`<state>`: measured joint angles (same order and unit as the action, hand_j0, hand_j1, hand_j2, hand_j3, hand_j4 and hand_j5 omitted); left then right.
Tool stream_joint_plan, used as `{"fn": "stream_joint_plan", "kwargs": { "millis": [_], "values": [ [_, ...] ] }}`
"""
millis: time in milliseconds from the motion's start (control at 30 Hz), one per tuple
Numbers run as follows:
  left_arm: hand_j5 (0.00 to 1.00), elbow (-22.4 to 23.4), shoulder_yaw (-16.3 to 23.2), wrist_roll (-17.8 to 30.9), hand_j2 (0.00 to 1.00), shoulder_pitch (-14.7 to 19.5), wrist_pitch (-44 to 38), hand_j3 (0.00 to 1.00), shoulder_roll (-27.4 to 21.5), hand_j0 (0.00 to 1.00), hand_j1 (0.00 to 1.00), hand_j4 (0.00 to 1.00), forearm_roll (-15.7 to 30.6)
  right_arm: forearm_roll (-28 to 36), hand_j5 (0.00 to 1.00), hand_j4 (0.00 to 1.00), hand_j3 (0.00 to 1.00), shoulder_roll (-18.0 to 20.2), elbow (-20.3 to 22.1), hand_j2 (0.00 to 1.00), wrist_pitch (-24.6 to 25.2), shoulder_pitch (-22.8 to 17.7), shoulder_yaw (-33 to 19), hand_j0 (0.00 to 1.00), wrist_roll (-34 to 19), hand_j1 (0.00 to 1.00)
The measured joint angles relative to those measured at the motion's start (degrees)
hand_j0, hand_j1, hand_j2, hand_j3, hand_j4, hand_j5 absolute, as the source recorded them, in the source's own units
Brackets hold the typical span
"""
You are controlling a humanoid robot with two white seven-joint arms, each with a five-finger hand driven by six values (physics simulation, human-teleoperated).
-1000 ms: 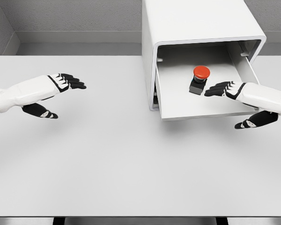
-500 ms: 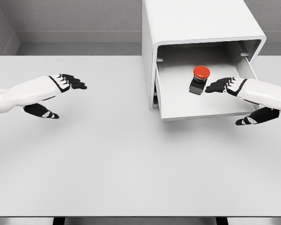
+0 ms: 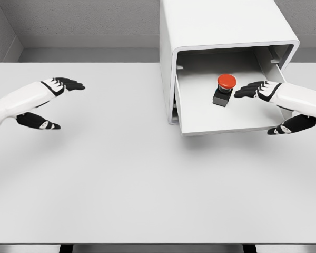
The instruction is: Slide open multi-storey tabletop storage cabinets and put open load switch and slide close multi-storey tabletop storage cabinets
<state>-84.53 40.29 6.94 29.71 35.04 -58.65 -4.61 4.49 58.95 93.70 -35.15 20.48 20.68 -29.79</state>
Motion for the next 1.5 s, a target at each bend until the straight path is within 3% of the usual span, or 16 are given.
{"fn": "stream_joint_plan", "kwargs": {
  "millis": [100, 233, 367, 567, 800, 1000, 1133, 1500],
  "values": [
    [1.00, 1.41, -3.14, 3.82, 1.00, -3.69, 0.03, 1.00, 1.25, 1.00, 1.00, 1.00, 0.76, -0.01, 1.00, 1.00, 1.00, -0.31, -0.35, 1.00, 0.00, 0.00, -0.02, 1.00, -0.22, 1.00],
    [1.00, 2.17, -6.26, 10.69, 1.00, -4.22, 0.03, 1.00, 3.14, 1.00, 1.00, 1.00, 2.83, 0.11, 1.00, 1.00, 1.00, -0.66, -0.66, 1.00, 0.00, 0.53, -0.02, 1.00, -0.54, 1.00],
    [1.00, 2.26, -7.08, 13.90, 1.00, -5.19, 0.06, 1.00, 3.79, 1.00, 1.00, 1.00, 4.42, 0.10, 1.00, 1.00, 1.00, -1.28, -1.19, 1.00, 0.00, 1.49, -0.01, 1.00, -0.80, 1.00],
    [1.00, 2.28, -7.88, 14.56, 1.00, -5.54, 0.07, 1.00, 4.07, 1.00, 1.00, 1.00, 5.13, 0.09, 1.00, 1.00, 1.00, -2.79, -1.70, 1.00, -0.01, 2.11, 0.04, 1.00, -1.76, 1.00],
    [1.00, 2.28, -8.15, 14.73, 1.00, -5.54, 0.07, 1.00, 4.27, 1.00, 1.00, 1.00, 5.15, 0.10, 1.00, 1.00, 1.00, -5.23, -4.96, 1.00, 0.01, 5.54, 0.46, 1.00, -3.20, 1.00],
    [1.00, 2.23, -8.50, 14.86, 1.00, -5.54, 0.04, 1.00, 4.22, 1.00, 1.00, 1.00, 5.01, -0.89, 1.00, 1.00, 1.00, -9.07, -9.35, 1.00, -1.34, 12.65, 3.07, 1.00, -6.44, 1.00],
    [1.00, 2.31, -8.36, 15.00, 1.00, -6.24, 0.06, 1.00, 4.26, 1.00, 1.00, 1.00, 4.83, 0.54, 1.00, 1.00, 1.00, -10.13, -9.33, 1.00, 0.21, 11.60, 4.24, 1.00, -4.60, 1.00],
    [1.00, 2.35, -8.19, 15.05, 1.00, -6.77, 0.07, 1.00, 4.30, 1.00, 1.00, 1.00, 5.02, 4.98, 1.00, 1.00, 1.00, -6.96, -5.63, 1.00, -0.03, 9.49, 4.46, 1.00, -4.70, 1.00]
  ]
}}
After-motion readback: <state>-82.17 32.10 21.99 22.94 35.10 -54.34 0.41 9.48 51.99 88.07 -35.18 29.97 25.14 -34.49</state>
